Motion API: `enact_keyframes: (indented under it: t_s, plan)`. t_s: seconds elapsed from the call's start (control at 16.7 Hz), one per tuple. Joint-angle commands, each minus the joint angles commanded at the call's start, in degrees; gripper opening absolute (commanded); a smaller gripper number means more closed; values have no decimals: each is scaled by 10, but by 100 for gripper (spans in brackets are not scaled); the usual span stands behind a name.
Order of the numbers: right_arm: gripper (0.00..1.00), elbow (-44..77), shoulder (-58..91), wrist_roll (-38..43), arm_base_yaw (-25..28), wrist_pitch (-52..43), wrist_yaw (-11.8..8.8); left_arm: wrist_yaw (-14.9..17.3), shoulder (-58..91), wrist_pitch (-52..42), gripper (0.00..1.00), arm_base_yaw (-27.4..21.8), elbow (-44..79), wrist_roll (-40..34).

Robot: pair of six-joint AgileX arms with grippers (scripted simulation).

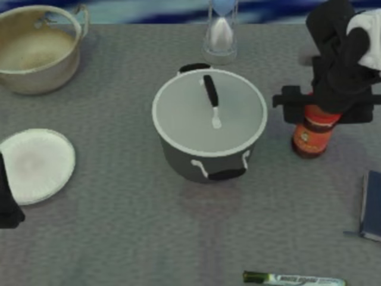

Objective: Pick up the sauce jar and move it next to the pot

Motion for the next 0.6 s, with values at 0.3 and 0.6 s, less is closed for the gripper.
enact_keyframes:
  t_s: [0.3,0.6]
  plan:
    - [45,0,0,0,0,0,0,0,0,0,100,0,0,0]
    - [83,0,0,0,0,0,0,0,0,0,100,0,0,0]
